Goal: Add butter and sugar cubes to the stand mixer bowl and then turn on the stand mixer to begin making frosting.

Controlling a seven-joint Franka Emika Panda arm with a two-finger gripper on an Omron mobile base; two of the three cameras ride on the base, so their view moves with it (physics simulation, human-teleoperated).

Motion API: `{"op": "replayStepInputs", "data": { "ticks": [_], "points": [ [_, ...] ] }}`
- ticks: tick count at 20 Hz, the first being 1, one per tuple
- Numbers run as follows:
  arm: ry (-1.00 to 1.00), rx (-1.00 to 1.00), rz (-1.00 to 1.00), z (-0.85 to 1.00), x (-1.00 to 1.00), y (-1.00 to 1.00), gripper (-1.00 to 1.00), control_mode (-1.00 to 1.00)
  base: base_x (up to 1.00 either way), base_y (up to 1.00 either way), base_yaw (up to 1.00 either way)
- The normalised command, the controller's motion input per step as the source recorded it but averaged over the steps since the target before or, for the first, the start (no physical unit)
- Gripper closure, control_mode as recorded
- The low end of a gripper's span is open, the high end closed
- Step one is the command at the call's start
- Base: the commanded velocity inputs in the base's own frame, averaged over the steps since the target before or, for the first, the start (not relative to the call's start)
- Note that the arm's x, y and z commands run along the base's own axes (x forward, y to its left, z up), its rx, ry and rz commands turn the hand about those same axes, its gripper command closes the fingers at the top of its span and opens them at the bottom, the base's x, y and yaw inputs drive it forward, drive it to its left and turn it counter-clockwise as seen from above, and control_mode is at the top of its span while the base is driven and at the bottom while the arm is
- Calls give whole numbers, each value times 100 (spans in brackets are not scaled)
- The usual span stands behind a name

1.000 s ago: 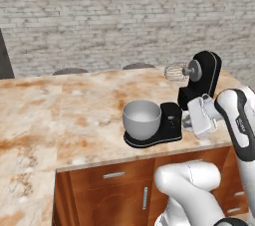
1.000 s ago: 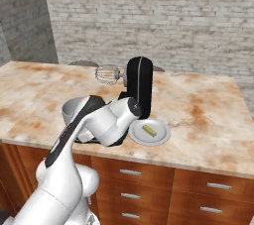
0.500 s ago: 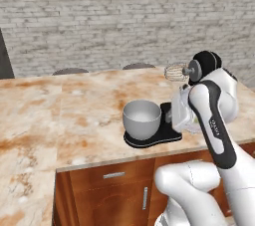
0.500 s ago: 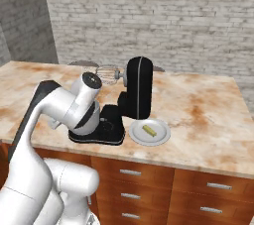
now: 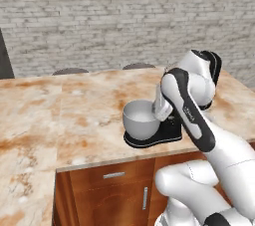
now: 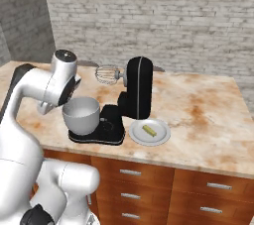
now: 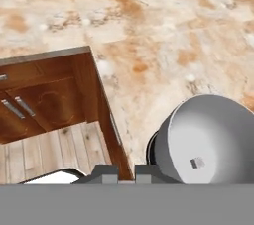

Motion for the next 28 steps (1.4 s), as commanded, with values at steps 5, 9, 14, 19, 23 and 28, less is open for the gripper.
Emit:
{"op": "replayStepInputs", "data": {
  "ticks": [5,9,14,19,23,28],
  "points": [
    [12,-19,-2,-4,56,17,100,-100,0,0,0],
    [7,-22,-3,-21,50,18,100,-100,0,0,0],
    [5,-21,-1,-24,37,3,100,-100,0,0,0],
    [2,-16,0,-42,32,0,100,-100,0,0,0],
    [1,-10,0,-47,22,0,100,-100,0,0,0],
    [3,-2,0,-31,5,-16,100,-100,0,0,0]
  ]
}}
